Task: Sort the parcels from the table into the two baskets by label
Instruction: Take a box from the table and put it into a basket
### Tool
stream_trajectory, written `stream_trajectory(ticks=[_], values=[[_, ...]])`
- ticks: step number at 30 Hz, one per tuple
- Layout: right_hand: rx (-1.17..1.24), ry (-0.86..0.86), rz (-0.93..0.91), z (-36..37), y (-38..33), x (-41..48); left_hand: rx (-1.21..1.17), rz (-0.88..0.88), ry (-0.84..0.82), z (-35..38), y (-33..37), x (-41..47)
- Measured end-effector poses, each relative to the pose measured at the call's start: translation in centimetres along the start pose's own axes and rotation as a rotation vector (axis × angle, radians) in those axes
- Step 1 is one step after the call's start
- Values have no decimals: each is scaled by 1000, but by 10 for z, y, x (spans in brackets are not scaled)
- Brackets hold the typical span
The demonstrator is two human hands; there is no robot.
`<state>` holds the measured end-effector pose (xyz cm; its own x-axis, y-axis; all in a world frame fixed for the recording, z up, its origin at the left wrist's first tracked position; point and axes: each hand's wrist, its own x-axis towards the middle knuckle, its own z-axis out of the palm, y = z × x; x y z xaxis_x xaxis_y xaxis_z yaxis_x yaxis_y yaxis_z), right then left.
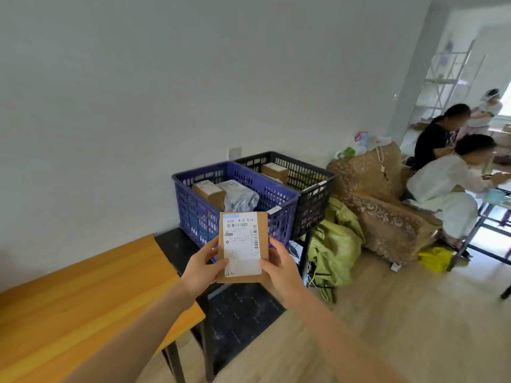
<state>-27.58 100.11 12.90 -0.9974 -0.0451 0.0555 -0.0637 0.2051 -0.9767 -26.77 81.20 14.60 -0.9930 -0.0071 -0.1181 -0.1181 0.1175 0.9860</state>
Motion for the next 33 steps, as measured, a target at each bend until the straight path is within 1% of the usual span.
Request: stream_trajectory(ticks=[6,12,16,21,24,29,33], values=[[51,39,5,-60,21,35,57,-29,-20,58,16,51],[121,140,46,-106,49,80,109,-9,-105,111,24,115],[149,202,61,-134,56,122,45,-17,-144,142,32,160],[117,253,16,-177,52,186,-25,28,-191,178,49,228],[83,280,22,-198,50,225,-93,21,-216,199,57,264],[60,278,-3,-227,49,281,-147,34,-207,224,71,317],[86,276,-7,-251,51,318,-147,34,-194,242,82,351]])
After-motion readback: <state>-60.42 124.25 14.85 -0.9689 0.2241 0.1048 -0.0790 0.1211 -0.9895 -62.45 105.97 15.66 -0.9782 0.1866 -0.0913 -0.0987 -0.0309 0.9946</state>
